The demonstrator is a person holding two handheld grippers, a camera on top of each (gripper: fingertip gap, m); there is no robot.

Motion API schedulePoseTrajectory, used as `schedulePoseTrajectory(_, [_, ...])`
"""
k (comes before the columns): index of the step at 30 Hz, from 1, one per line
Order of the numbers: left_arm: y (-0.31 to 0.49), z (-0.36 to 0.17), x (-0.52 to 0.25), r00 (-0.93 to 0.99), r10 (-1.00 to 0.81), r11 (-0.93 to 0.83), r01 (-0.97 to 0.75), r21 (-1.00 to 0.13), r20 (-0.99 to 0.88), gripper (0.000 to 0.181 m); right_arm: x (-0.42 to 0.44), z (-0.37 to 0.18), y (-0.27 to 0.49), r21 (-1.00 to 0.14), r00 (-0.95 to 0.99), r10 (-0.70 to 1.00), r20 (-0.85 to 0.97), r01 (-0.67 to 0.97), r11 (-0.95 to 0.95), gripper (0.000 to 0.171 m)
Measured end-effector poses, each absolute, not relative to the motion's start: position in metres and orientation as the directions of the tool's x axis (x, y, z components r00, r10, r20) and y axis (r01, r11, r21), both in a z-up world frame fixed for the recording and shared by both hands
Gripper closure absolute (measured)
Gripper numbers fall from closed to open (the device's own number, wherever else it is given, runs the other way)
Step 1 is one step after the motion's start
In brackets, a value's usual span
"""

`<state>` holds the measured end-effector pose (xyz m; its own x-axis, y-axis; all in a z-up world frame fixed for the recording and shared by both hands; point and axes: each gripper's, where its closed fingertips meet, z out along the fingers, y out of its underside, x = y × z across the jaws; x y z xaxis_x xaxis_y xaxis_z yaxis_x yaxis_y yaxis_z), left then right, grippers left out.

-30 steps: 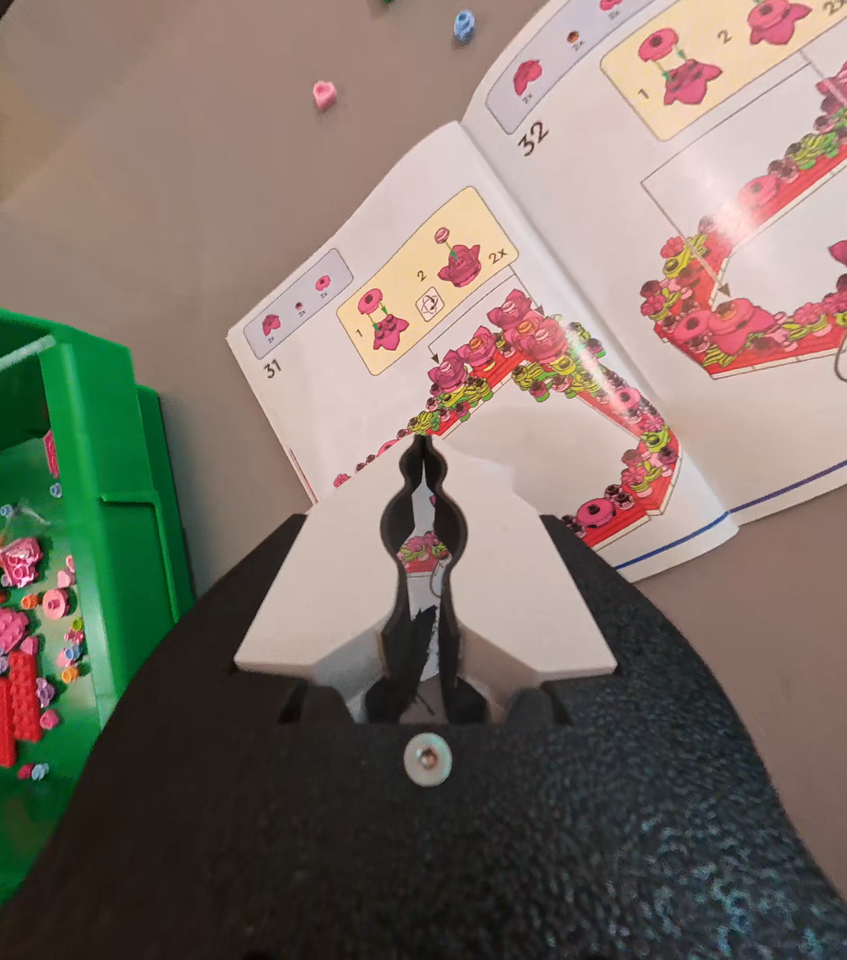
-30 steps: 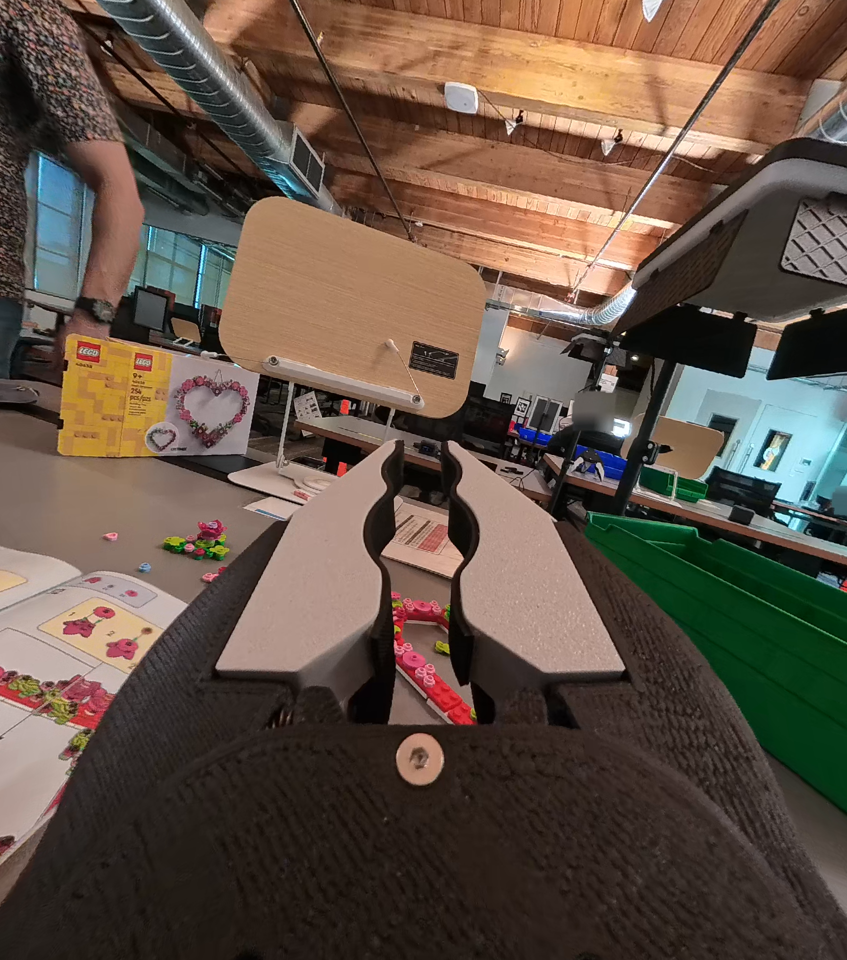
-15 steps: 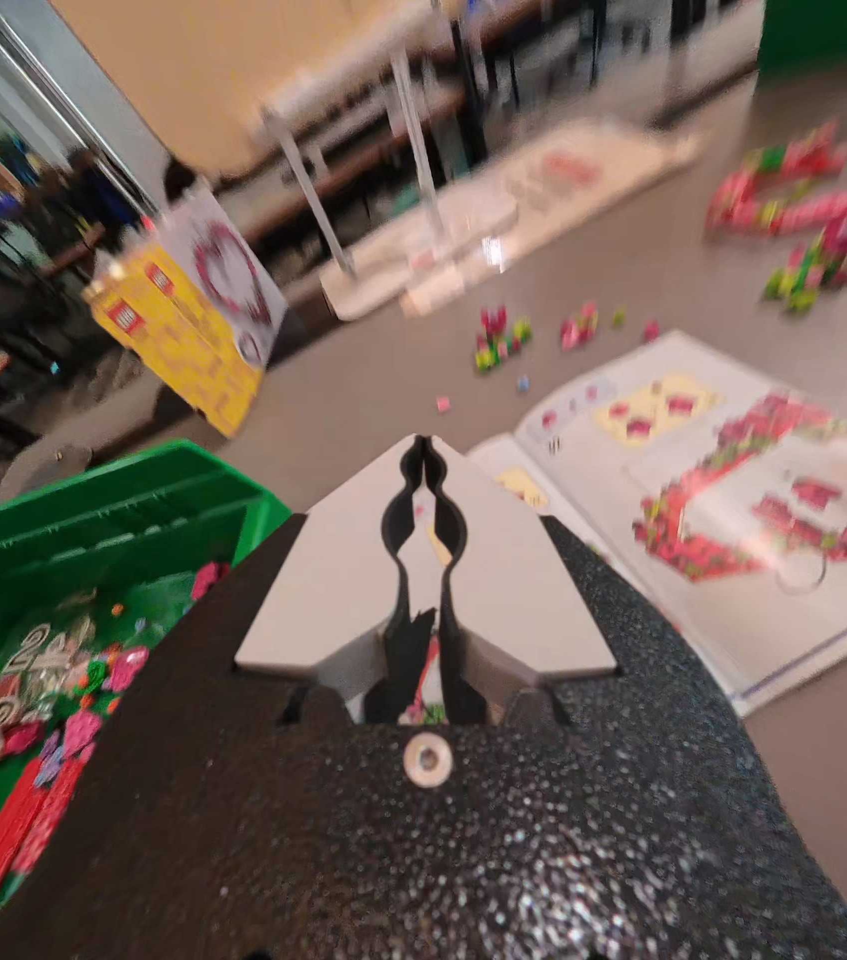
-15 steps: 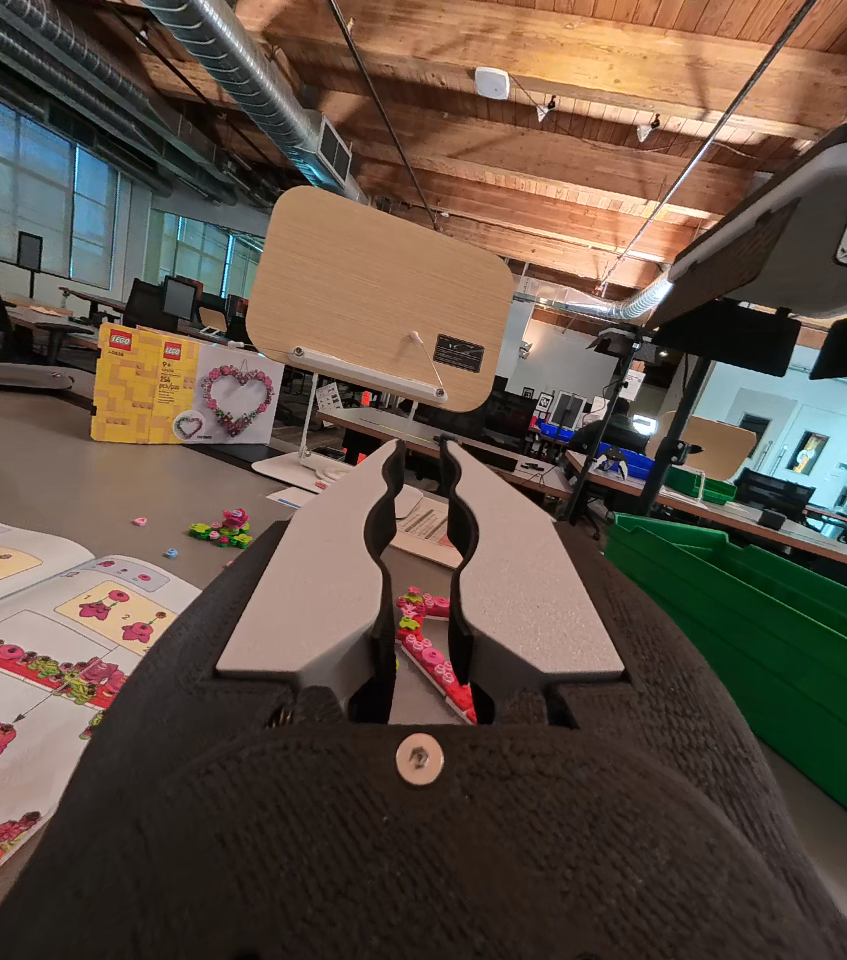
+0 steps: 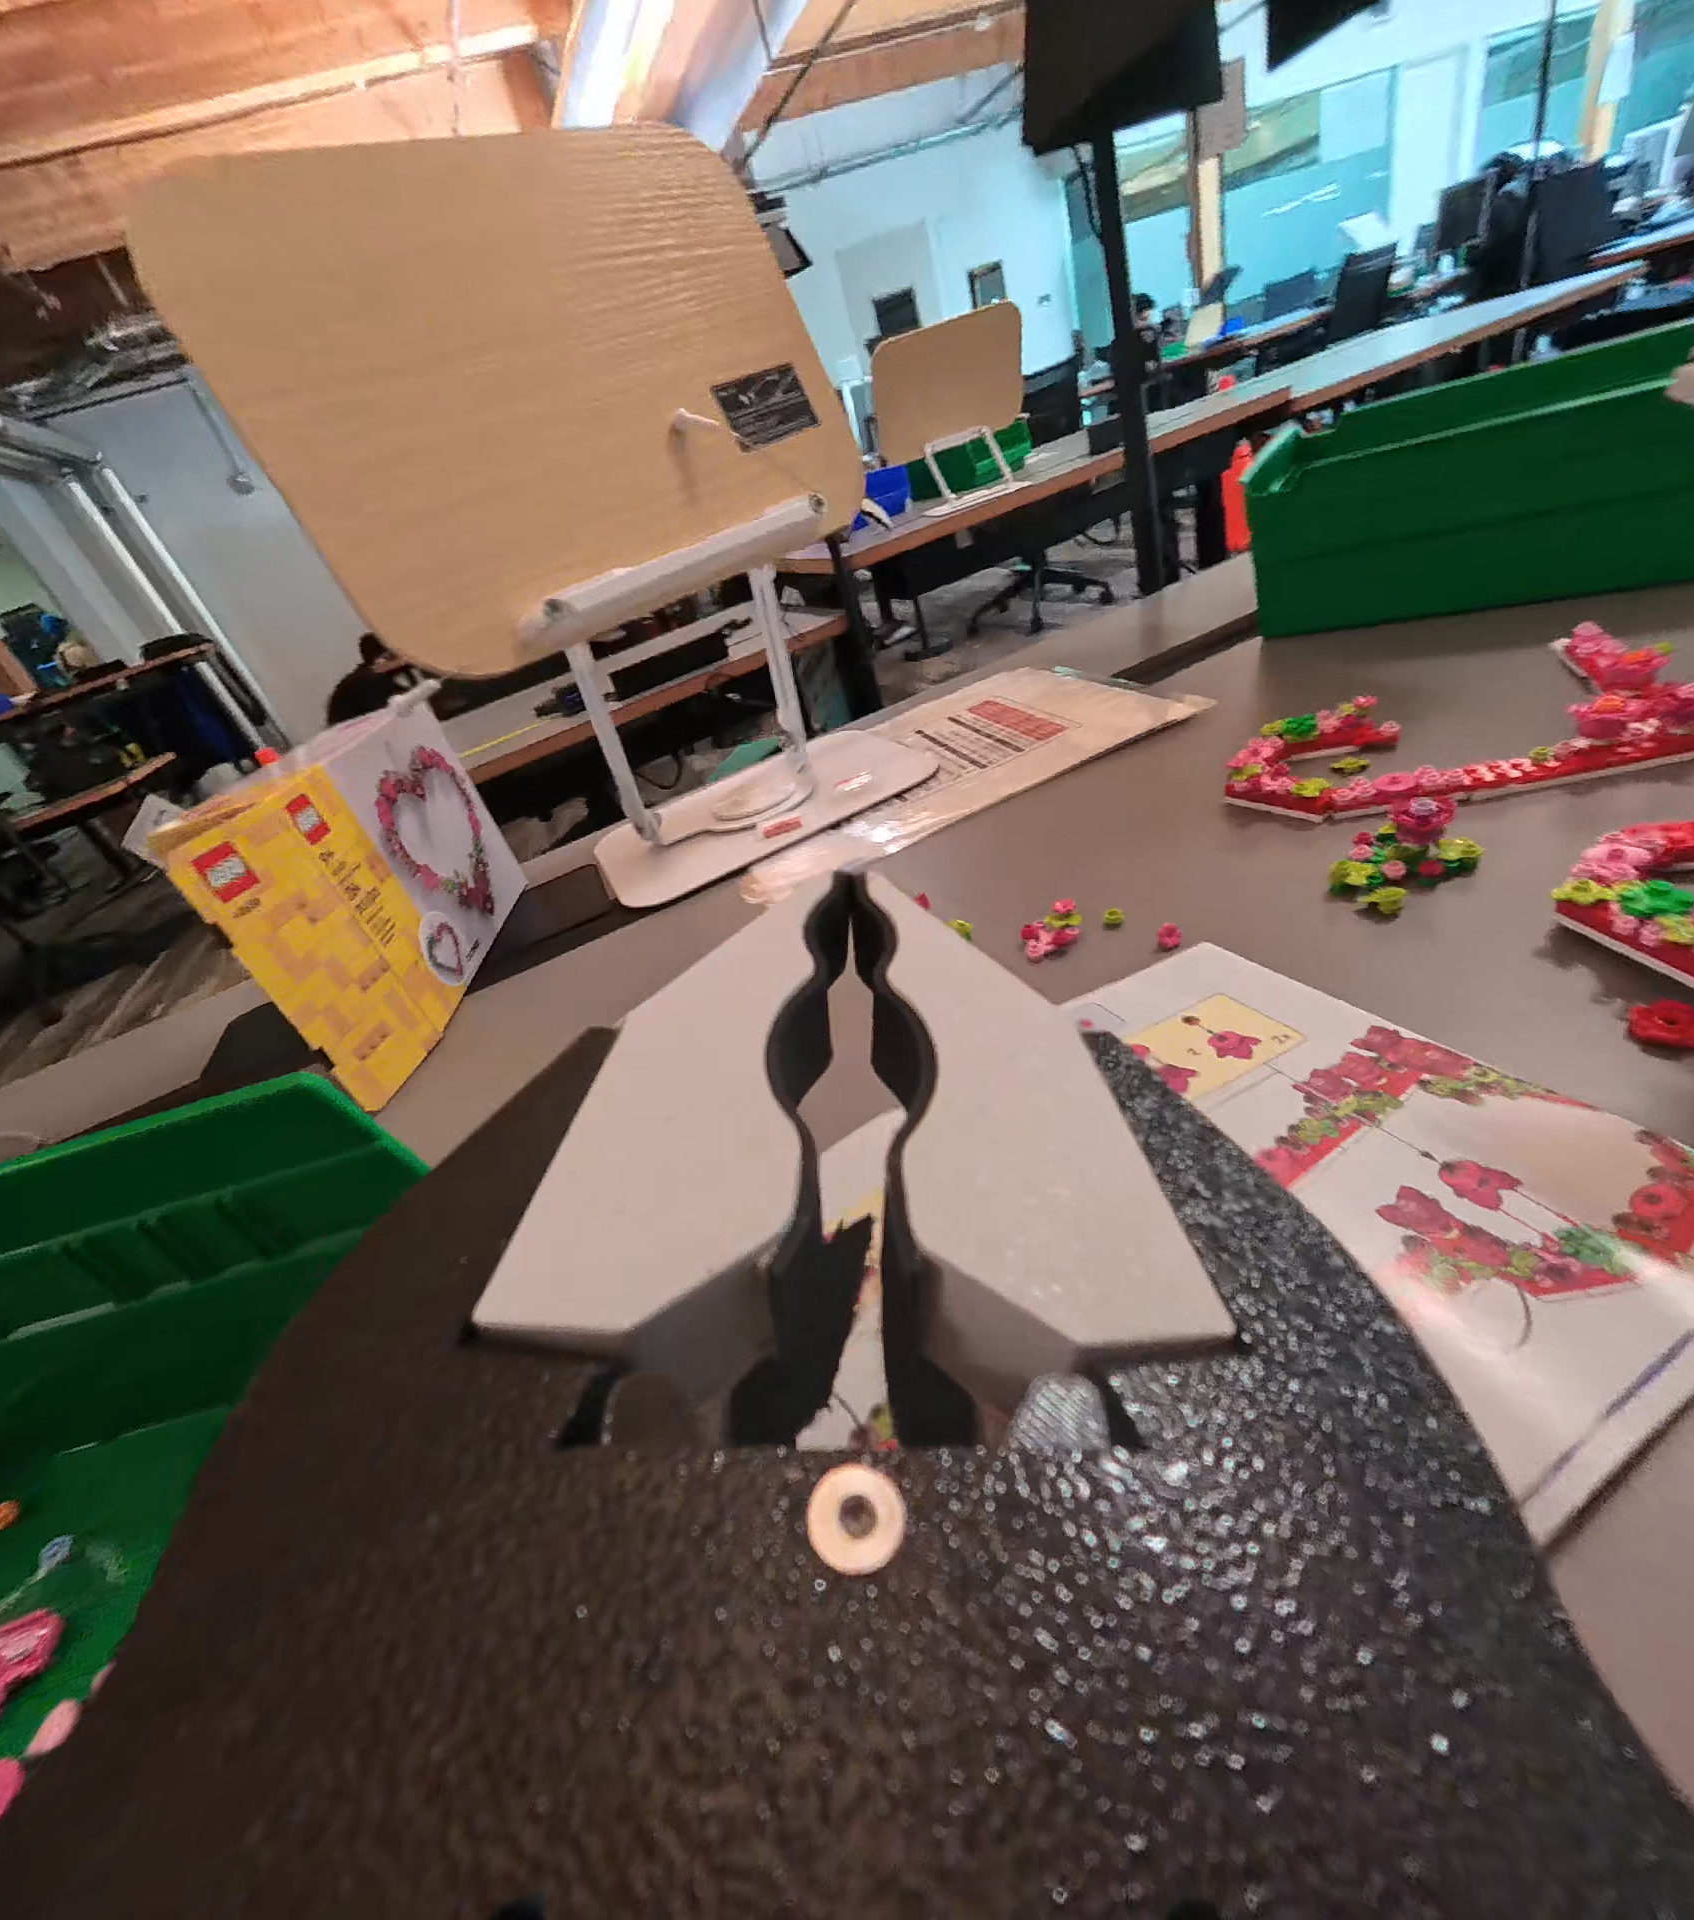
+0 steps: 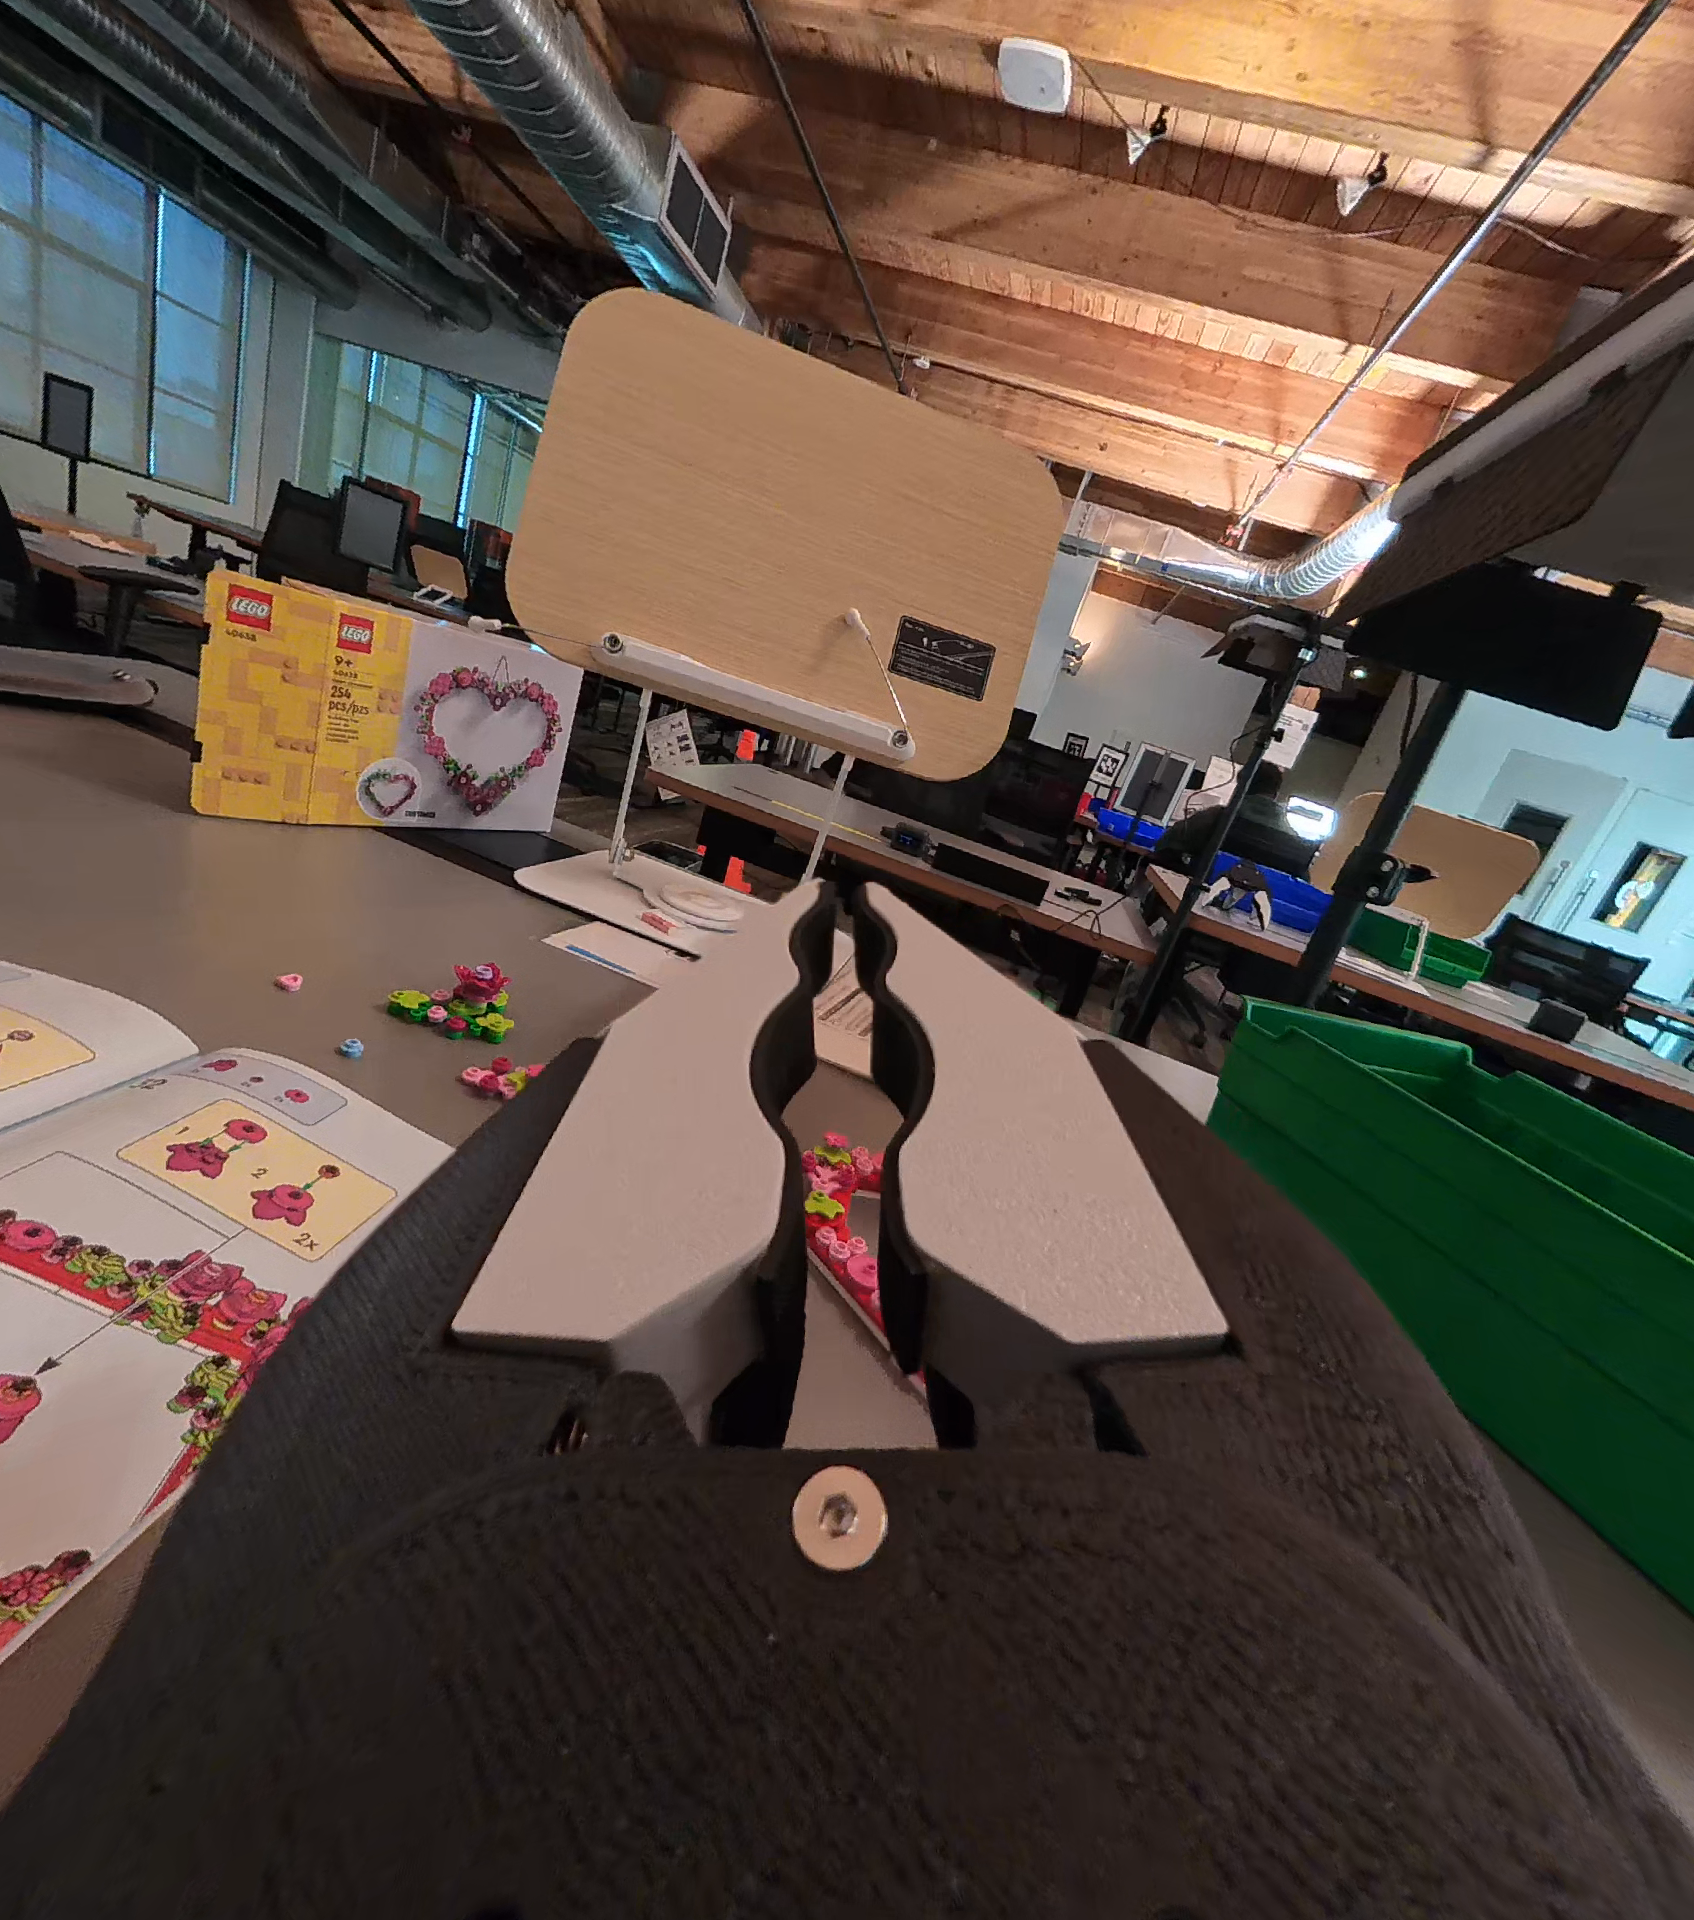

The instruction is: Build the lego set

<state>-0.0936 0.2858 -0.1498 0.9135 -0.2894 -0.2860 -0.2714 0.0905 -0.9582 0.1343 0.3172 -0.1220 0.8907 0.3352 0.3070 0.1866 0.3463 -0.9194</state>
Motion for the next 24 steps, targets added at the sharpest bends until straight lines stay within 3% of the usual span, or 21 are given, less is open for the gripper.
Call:
schedulePoseTrajectory(5, [0.283,-0.155,-0.079,0.888,-0.371,0.084,-0.26,-0.962,-0.273,0.181,0.129,-0.126,0.318,-0.915,0.875,0.344,0.341,0.225,0.334,0.171])
schedulePoseTrajectory(24, [0.276,-0.134,-0.088,0.912,-0.278,0.191,-0.255,-0.948,-0.301,0.181,0.143,-0.125,0.323,-0.915,0.902,0.266,0.339,0.251,0.316,0.171])
